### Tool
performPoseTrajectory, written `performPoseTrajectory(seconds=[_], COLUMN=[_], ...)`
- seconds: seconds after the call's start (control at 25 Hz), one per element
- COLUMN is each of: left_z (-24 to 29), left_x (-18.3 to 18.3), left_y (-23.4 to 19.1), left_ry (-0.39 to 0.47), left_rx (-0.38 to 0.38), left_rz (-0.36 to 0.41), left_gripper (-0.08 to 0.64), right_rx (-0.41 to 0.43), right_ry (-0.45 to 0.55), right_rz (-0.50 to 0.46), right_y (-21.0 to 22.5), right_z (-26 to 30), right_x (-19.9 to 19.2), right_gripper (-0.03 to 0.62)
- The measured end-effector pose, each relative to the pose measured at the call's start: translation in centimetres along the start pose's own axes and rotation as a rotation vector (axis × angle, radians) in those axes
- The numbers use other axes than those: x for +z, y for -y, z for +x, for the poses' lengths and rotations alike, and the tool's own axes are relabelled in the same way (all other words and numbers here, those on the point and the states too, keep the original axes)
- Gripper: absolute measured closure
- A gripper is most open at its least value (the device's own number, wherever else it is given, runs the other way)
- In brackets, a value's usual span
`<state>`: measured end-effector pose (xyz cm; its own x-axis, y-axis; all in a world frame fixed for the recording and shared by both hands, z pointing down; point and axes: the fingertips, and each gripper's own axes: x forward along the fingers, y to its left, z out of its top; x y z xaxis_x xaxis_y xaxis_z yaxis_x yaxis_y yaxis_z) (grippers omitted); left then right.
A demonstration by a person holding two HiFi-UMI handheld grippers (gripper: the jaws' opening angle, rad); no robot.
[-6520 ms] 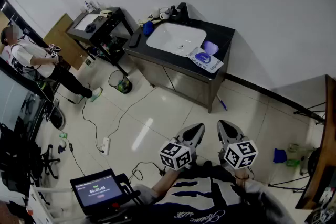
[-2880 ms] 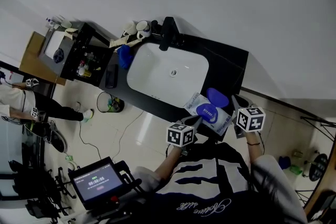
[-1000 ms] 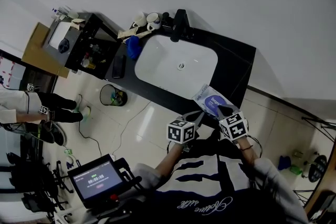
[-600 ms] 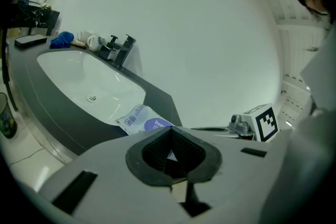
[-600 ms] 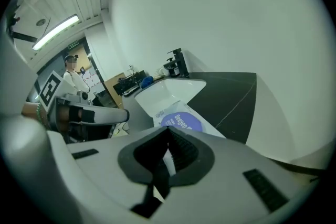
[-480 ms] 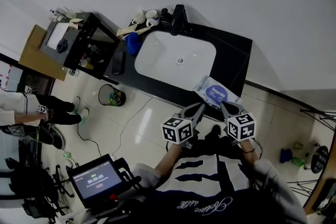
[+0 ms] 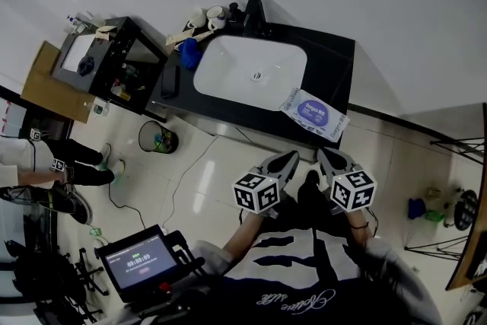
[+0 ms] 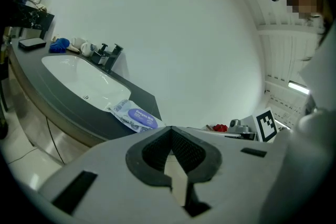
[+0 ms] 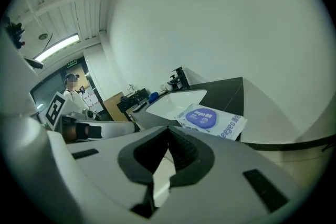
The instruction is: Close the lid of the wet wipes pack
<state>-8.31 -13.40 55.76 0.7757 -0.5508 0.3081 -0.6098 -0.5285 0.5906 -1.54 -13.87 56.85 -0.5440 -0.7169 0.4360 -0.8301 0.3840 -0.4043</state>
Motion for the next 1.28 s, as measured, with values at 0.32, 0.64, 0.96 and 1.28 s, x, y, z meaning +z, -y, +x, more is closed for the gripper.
performPoseTrajectory(seconds=[0.32, 0.64, 0.96, 1.28], left_z=[-3.3, -4.9, -6.5, -8.1], left_x=[-3.2, -5.4, -6.3, -13.5], left_y=[3.0, 5.5, 9.1, 18.3], left_ry=[0.023, 0.041, 0.109, 0.107], left_rx=[-0.024, -0.024, 0.021, 0.001], left_rz=[-0.015, -0.015, -0.025, -0.006], left_gripper=[0.558, 0.560, 0.560, 0.560], right_rx=[-0.008, 0.008, 0.034, 0.040], right_ry=[-0.021, 0.021, 0.052, 0.108], right_rz=[0.004, 0.014, 0.018, 0.006], right_y=[-3.5, -4.6, -4.5, -4.3], right_z=[-4.9, -7.9, -12.6, -21.9], right_x=[-4.8, -5.9, -6.4, -9.5], right_gripper=[0.594, 0.594, 0.594, 0.594])
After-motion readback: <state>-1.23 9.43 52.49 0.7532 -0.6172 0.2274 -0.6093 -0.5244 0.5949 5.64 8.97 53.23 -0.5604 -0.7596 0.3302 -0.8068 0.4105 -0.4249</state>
